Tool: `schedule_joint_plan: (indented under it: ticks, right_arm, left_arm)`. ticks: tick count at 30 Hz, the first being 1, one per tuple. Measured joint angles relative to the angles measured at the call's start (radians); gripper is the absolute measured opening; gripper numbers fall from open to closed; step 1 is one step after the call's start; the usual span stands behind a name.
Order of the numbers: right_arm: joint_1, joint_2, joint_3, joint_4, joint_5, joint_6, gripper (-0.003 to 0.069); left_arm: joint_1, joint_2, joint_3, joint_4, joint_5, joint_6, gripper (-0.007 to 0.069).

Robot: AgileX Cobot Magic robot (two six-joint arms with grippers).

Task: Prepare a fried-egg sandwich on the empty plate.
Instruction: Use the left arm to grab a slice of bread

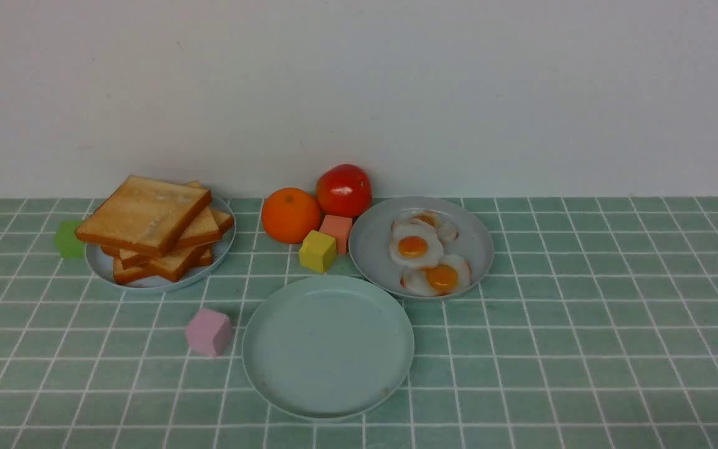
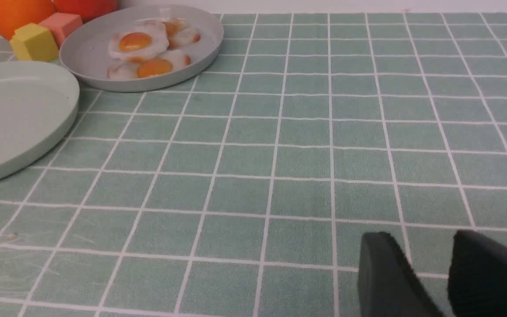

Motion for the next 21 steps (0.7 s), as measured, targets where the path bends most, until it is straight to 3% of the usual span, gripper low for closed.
schedule_joint_plan:
  ticks: [9, 17, 21]
  right_arm:
    - [0.000, 0.000, 0.000, 0.000, 0.000, 0.000, 0.0241]
    - [0.000, 0.000, 0.000, 0.000, 0.000, 0.000, 0.0241]
    - [0.000, 0.000, 0.000, 0.000, 0.000, 0.000, 0.0241]
  left_arm:
    - [0.000, 0.000, 0.000, -0.018, -0.029, -0.009, 0.0238]
    - [0.000, 0.000, 0.000, -0.437, -0.205, -0.225, 0.0238]
    - [0.000, 0.000, 0.000, -0.548, -0.302, -0.243, 0.0237]
